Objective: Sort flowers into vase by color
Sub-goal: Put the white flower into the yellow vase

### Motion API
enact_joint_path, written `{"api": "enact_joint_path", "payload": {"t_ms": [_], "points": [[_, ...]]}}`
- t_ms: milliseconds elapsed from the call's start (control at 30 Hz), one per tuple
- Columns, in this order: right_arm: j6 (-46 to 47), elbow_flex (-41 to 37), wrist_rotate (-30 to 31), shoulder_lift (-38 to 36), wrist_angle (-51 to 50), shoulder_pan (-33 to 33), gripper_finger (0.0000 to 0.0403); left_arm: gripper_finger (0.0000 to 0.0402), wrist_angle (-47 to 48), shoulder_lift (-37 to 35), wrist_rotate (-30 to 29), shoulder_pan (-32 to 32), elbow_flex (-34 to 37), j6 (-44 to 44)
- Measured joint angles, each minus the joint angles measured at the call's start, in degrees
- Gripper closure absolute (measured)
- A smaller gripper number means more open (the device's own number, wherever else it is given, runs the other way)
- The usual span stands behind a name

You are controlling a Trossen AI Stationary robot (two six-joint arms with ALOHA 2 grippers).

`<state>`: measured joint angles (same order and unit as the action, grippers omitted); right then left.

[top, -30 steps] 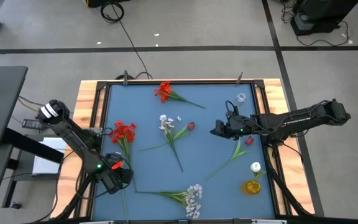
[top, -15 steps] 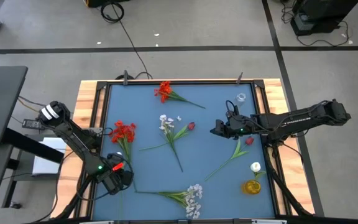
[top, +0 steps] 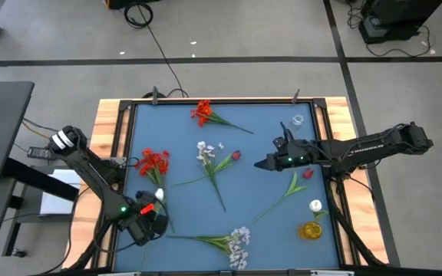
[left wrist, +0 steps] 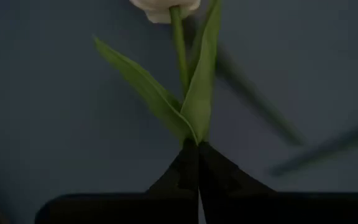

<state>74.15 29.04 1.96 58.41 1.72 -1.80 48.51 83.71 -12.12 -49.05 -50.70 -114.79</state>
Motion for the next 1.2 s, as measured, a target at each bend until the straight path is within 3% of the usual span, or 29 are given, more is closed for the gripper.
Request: {"api": "enact_joint_path", "payload": {"t_ms": [167,333,433,533,700,767,1000,1100,1200], "points": [[-8.2,0.0,-5.9,0.0,7.8,0.2,0.0284,0.0397,0.6,-0.1,-8.4,4.2,-8.0,7.7],[-19.5,0.0,-13.7,0.0,15.0,0.2,0.0284,0.0397,-2.8,-0.1,-18.7,12.1,-14.5,25.7],[-22.2,0.0,-13.7,0.0,18.0,-0.3,0.0284,0.0397,-11.4,-0.2,-21.9,18.1,-16.1,41.1],[-26.6,0.0,-10.7,0.0,19.4,-1.3,0.0284,0.0397,-26.3,0.0,-21.9,24.3,-16.1,56.6],[-31.5,0.0,-5.5,-0.4,22.0,-3.7,0.0277,0.0398,-51.4,1.9,-18.1,32.3,-16.2,79.9],[-33.6,-0.1,-4.5,-0.5,23.6,-4.6,0.0268,0.0398,-55.9,2.0,-15.8,34.3,-16.2,84.9],[-40.2,0.0,1.4,-0.4,26.6,-6.3,0.0217,0.0398,-65.8,5.2,-5.4,40.4,-16.2,95.2],[-41.0,0.0,1.4,-0.4,26.9,-6.3,0.0204,0.0398,-71.6,8.2,0.5,42.2,-16.1,96.0],[-41.1,0.0,1.5,-0.4,26.6,-6.3,0.0203,0.0398,-75.9,9.8,2.6,43.6,-16.2,96.2]]}}
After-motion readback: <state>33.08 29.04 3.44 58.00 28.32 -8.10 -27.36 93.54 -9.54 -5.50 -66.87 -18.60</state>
